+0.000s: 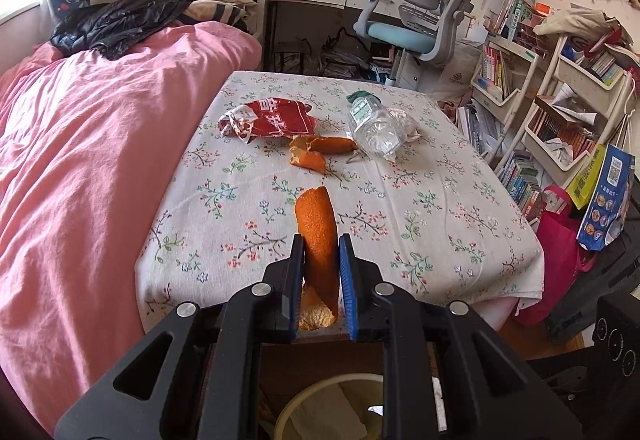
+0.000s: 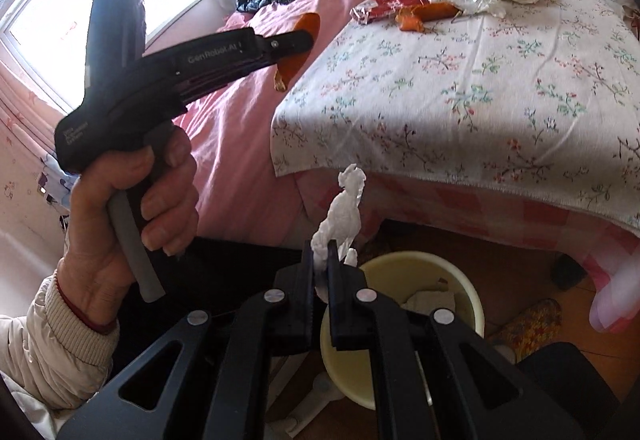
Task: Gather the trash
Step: 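Carry both items to the yellow bin and open the right tool to drop the tissue, then open the left tool to drop the orange peel into the bin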
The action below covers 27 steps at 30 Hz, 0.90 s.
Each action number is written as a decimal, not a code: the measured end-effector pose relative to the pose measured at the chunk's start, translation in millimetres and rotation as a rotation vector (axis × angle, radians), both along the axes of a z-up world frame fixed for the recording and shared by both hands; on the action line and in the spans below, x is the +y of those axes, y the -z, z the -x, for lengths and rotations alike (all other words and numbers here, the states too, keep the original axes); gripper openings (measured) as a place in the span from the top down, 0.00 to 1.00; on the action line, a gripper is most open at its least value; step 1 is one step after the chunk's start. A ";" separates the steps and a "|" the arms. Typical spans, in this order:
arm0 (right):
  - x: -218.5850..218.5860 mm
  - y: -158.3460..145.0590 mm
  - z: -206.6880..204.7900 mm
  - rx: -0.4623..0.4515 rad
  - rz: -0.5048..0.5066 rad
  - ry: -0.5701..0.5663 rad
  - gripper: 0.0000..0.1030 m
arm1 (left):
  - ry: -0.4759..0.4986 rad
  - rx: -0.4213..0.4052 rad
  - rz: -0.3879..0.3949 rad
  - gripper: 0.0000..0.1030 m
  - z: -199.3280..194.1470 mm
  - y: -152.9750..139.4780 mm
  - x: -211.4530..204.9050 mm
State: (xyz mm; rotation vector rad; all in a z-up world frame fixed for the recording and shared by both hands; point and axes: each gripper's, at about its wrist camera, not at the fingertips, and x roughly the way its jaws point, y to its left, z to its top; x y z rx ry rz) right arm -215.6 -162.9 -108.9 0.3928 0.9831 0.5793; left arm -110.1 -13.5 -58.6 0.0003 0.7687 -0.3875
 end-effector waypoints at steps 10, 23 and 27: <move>-5.6 15.3 14.3 0.065 0.033 0.035 0.90 | 0.015 0.045 -0.022 0.84 27.2 15.9 -4.2; -16.6 13.0 16.9 0.056 0.051 0.089 0.65 | 0.047 0.150 -0.051 0.84 60.9 44.3 -6.2; -17.8 14.0 18.0 0.054 0.057 0.095 0.62 | 0.068 0.196 -0.065 0.84 69.3 53.4 -7.6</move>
